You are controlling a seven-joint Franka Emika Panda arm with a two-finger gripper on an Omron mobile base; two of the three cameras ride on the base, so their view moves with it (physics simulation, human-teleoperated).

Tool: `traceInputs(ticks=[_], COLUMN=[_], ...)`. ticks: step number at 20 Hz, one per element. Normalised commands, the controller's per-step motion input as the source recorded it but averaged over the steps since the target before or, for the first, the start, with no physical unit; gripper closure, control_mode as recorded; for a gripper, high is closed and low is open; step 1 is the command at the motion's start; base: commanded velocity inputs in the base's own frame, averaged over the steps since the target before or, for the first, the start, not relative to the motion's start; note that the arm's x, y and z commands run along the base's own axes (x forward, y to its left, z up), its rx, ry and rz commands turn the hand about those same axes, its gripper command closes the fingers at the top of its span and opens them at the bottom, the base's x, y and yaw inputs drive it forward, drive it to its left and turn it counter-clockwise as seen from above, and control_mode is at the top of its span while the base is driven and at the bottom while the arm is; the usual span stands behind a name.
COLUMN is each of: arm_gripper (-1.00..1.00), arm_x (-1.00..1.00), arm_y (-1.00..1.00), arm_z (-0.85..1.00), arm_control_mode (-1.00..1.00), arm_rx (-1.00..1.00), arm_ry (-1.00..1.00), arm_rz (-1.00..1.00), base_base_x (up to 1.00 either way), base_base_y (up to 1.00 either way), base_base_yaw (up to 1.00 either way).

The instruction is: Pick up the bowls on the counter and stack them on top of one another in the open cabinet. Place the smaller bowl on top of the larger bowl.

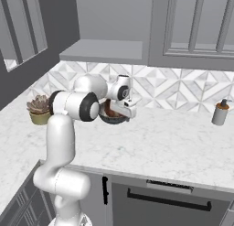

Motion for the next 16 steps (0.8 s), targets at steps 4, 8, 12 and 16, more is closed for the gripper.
traceInputs(ticks=[4, 8, 12, 16], arm_gripper=[1.0, 1.0, 1.0, 1.0], arm_x=[0.0, 0.0, 0.0, -0.2], arm_y=[0.26, 0.05, 0.0, 0.0], arm_z=[-0.31, -0.21, 0.0, 0.38], arm_control_mode=[-1.0, -1.0, -1.0, -1.0], arm_rx=[0.03, 0.08, 0.0, 0.0], arm_ry=[0.0, -0.01, 0.0, -0.16], arm_rz=[0.0, 0.0, 0.0, 0.0], base_base_x=[0.0, 0.0, 0.0, 0.0], base_base_y=[0.0, 0.0, 0.0, 0.0], base_base_yaw=[0.0, 0.0, 0.0, 0.0])
